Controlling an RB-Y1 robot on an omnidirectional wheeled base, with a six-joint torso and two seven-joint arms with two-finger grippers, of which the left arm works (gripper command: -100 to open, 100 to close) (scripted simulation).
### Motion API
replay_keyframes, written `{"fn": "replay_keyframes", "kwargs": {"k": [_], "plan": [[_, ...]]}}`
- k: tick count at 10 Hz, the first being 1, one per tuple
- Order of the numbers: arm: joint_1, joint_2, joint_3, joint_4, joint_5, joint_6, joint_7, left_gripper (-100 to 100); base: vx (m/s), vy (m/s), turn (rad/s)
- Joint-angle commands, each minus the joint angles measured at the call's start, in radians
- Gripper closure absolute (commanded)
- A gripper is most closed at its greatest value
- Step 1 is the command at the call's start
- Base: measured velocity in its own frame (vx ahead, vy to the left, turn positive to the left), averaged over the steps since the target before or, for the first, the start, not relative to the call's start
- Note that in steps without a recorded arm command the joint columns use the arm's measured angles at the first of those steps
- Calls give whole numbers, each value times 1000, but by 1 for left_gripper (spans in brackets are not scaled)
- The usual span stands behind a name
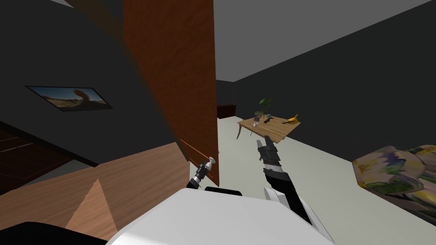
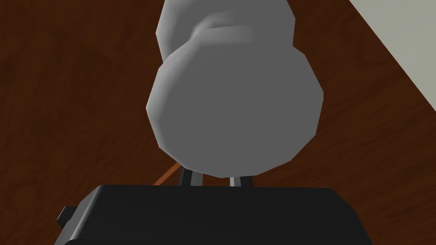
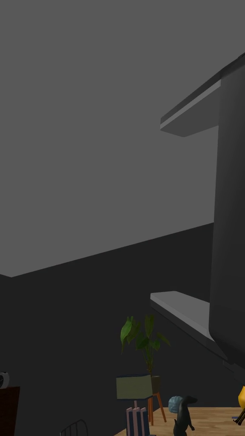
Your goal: Push the door open
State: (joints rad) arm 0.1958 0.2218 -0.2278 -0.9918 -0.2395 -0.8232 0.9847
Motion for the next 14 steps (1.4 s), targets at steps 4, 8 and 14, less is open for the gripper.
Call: {"fn": "replay_keyframes", "kwargs": {"k": [4, 8, 14], "plan": [[-17, -1, -18, -16, 23, -14, 115, 100, 34, -38, 55], [1, 1, -22, 20, 25, -13, 147, -100, 16, -5, 10], [77, 6, -60, -42, 34, -33, 291, -100, -31, 35, 9]]}}
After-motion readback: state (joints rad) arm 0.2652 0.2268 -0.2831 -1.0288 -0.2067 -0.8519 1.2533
